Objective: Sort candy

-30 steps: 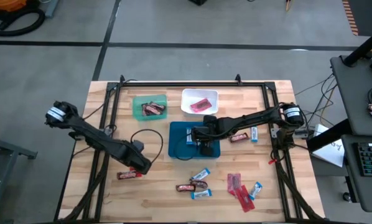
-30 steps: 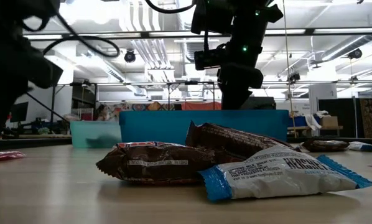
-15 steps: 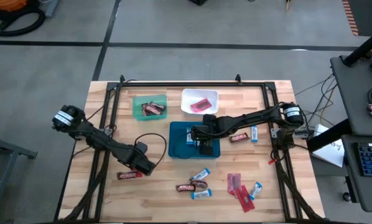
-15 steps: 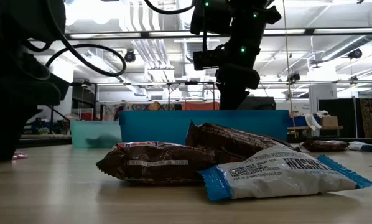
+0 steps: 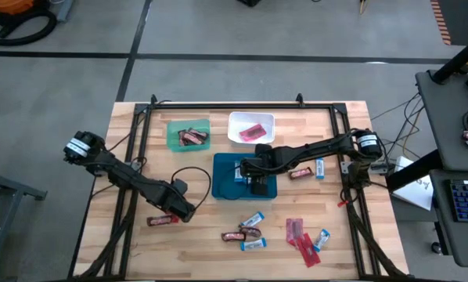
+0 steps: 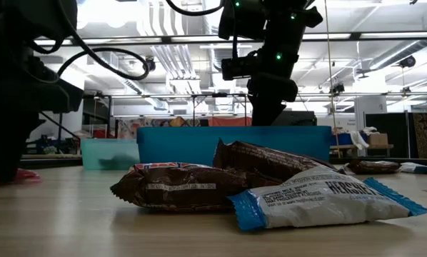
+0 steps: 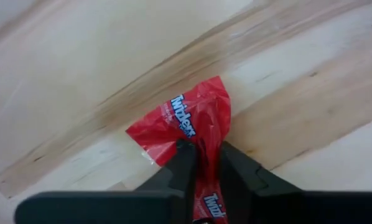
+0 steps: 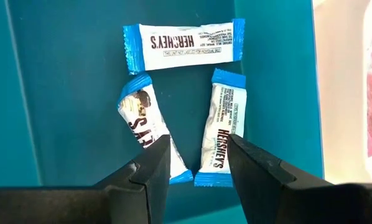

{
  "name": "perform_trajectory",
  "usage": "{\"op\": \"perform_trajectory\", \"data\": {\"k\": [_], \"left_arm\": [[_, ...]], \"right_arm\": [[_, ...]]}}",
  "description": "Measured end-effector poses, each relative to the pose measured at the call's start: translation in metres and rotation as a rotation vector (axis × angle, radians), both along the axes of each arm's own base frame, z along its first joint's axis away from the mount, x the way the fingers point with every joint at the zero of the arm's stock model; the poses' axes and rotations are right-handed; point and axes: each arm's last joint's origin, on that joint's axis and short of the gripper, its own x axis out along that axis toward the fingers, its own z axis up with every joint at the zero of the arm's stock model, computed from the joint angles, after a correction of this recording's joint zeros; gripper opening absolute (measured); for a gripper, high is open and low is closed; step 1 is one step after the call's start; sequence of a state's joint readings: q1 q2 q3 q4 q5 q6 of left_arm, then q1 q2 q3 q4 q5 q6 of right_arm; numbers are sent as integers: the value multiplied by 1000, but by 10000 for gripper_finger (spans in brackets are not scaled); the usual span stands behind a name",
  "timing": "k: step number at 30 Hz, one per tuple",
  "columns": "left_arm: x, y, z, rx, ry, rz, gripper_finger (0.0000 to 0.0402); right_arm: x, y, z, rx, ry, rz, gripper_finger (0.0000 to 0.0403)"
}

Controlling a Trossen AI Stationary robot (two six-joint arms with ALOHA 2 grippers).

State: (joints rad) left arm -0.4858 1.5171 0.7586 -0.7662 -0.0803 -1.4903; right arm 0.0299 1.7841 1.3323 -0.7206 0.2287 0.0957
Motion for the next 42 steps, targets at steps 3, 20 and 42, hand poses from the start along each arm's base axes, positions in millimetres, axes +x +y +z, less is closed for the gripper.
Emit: {"op": "perform_trajectory", "data": {"k": [3, 20, 42], "left_arm": [[0, 0, 7, -20, -44, -39, 32], [6, 8, 108, 337, -851, -611, 31], [48, -1, 108, 583, -1117, -1279, 31]], "right_arm": [[-1, 0, 1, 0, 2, 0, 151], [-17, 6, 56, 38, -276, 49, 151], [-20, 52, 31, 239, -1043, 488, 151]]}}
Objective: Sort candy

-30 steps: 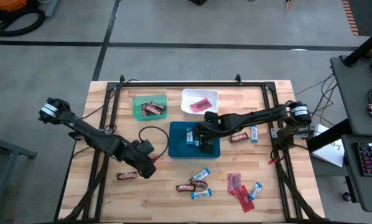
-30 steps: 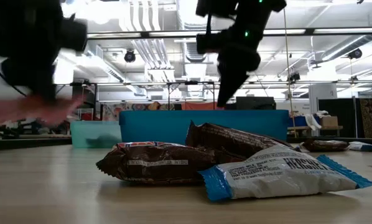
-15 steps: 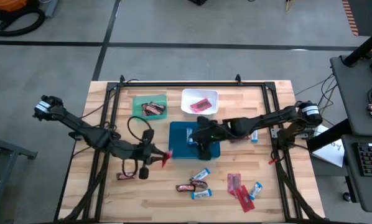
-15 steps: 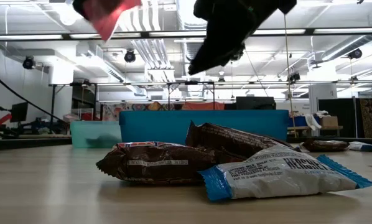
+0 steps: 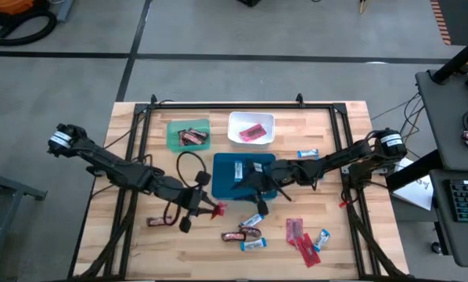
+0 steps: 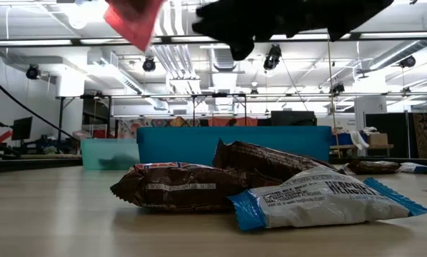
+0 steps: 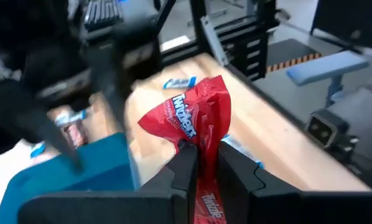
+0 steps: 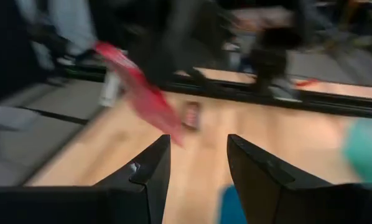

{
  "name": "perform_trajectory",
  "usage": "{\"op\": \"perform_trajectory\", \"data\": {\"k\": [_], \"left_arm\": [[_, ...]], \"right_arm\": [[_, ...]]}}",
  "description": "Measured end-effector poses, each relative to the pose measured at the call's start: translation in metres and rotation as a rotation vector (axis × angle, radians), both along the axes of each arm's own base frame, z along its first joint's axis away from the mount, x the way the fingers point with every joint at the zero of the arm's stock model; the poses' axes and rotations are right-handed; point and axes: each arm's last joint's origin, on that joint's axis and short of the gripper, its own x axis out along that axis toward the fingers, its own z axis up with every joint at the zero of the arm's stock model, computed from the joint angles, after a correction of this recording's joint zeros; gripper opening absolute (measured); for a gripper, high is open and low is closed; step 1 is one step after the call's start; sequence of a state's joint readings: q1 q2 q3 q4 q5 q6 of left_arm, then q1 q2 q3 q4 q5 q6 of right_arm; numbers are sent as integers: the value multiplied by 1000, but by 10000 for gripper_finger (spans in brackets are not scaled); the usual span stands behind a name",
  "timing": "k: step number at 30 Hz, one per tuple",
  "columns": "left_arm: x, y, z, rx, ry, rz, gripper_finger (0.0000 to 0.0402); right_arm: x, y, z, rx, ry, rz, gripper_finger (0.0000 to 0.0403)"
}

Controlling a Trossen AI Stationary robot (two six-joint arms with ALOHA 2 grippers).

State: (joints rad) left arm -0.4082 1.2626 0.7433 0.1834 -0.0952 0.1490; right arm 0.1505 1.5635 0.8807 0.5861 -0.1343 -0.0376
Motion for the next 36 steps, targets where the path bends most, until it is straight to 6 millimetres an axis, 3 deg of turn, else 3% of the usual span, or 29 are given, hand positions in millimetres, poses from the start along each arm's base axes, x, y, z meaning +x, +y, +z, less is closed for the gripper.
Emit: {"op": "perform_trajectory", "data": {"k": [9, 24, 28, 33, 36], "left_arm": [[20, 11, -21, -24, 64, 45, 31], [29, 24, -18, -48, 9, 54, 31], [29, 24, -18, -40, 6, 46, 31], [29, 24, -17, -67, 7, 52, 31], [29, 24, -18, -83, 15, 58, 38]], "right_arm": [[1, 4, 5, 88, 11, 98, 151], [1, 5, 1, 59, 17, 104, 148], [2, 5, 1, 44, 11, 107, 112], [2, 5, 1, 5, -3, 113, 23], [2, 5, 1, 5, -3, 113, 13]]}}
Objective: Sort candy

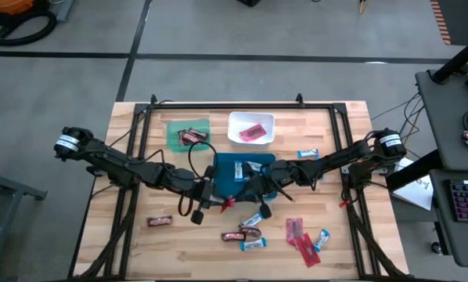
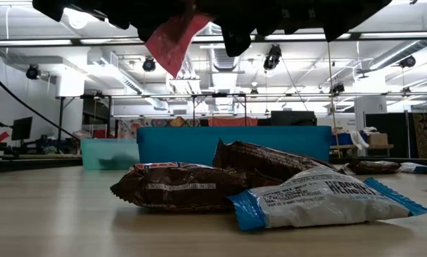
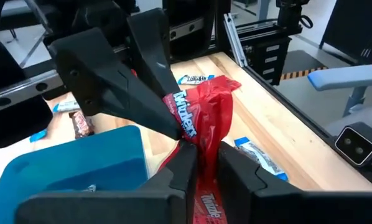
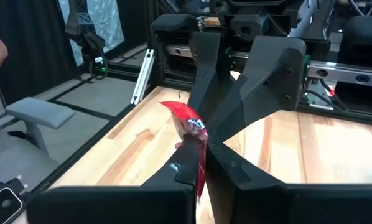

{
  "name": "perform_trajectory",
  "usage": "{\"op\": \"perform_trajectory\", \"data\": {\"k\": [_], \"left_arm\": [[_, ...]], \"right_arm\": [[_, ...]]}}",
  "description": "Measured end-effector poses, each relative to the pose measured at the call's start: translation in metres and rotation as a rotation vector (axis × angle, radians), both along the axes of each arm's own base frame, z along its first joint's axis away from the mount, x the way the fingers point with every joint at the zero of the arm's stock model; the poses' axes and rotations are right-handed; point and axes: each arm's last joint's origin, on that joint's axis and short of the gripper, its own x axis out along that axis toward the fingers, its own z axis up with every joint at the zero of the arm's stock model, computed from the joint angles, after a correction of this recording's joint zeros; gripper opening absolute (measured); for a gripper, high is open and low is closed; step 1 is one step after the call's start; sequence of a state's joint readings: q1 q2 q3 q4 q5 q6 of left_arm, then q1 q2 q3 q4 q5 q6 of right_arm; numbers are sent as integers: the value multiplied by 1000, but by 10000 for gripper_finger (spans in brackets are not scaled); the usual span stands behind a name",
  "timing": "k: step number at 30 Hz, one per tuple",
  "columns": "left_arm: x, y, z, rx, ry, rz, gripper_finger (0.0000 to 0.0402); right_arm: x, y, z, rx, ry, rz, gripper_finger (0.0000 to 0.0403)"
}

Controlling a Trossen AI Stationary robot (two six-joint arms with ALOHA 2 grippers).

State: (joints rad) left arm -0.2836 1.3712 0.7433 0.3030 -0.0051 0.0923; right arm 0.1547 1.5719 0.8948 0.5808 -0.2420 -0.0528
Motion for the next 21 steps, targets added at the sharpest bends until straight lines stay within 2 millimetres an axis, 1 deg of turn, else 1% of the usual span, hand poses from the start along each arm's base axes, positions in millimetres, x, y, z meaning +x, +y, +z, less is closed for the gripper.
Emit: {"op": "perform_trajectory", "data": {"k": [3, 7, 13, 17, 19, 21], "left_arm": [[0, 0, -1, -11, 10, 5, 56], [-3, 2, 0, -21, 37, 25, 94], [-15, 7, 2, 16, 127, 92, 154], [-26, 14, 9, 54, 196, 198, 175], [-33, 17, 13, 72, 242, 262, 179], [-41, 21, 16, 85, 295, 326, 180]], "right_arm": [[0, 0, 0, 1, 0, -1, 9], [0, -1, 0, 10, 5, -11, 9], [1, -10, 1, 22, 14, -44, 9], [-2, -28, 5, 1, 55, -183, 9], [-6, -40, 7, -24, 91, -296, 9], [-10, -55, 10, -52, 130, -448, 9]]}}
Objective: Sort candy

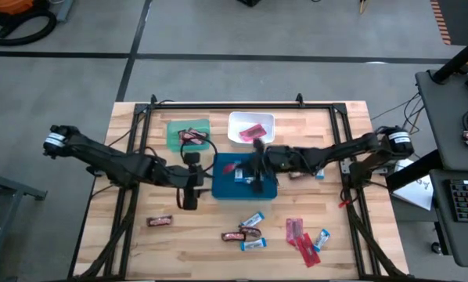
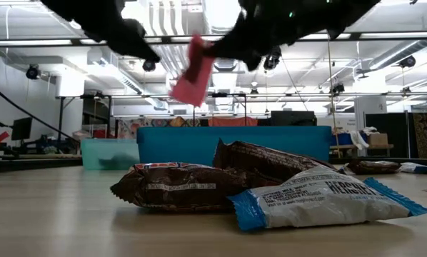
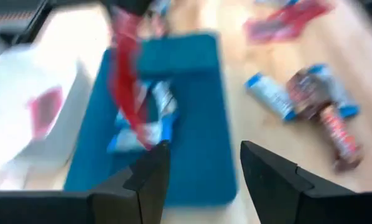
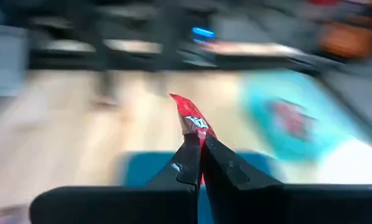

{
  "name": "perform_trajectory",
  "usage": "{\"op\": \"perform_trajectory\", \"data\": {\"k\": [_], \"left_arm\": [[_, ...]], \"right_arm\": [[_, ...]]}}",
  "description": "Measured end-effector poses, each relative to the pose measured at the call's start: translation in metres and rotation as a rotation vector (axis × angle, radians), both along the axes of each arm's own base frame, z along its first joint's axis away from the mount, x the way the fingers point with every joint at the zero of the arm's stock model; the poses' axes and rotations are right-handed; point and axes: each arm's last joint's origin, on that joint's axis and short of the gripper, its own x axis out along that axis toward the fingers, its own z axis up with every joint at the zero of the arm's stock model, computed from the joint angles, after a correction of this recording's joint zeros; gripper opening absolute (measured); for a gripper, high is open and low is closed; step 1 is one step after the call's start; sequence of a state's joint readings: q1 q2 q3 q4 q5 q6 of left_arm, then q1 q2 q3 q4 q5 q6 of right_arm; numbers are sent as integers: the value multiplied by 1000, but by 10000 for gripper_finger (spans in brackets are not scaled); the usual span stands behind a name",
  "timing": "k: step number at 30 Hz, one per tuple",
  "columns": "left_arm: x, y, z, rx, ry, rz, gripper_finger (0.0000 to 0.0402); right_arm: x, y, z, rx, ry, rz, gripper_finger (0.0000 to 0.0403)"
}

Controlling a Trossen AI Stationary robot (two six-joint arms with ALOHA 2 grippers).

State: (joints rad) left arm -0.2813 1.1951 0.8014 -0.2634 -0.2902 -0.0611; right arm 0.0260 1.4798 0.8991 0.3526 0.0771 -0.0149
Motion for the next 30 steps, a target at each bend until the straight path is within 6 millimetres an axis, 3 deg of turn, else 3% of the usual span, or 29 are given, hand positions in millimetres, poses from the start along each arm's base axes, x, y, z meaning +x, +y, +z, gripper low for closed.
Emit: {"op": "perform_trajectory", "data": {"k": [6, 14, 22, 30], "left_arm": [[-20, 10, 2, 7, 105, 211, 176], [-29, 15, -5, 2, 175, 370, 169], [-35, 14, -10, -66, 275, 354, 168], [-37, 13, -12, -96, 316, 338, 168]], "right_arm": [[-17, -58, 4, -15, 100, -507, 8], [-33, -131, -21, 132, 168, -829, 9], [-32, -142, -39, 162, 209, -873, 21], [-31, -142, -39, 163, 210, -872, 96]]}}
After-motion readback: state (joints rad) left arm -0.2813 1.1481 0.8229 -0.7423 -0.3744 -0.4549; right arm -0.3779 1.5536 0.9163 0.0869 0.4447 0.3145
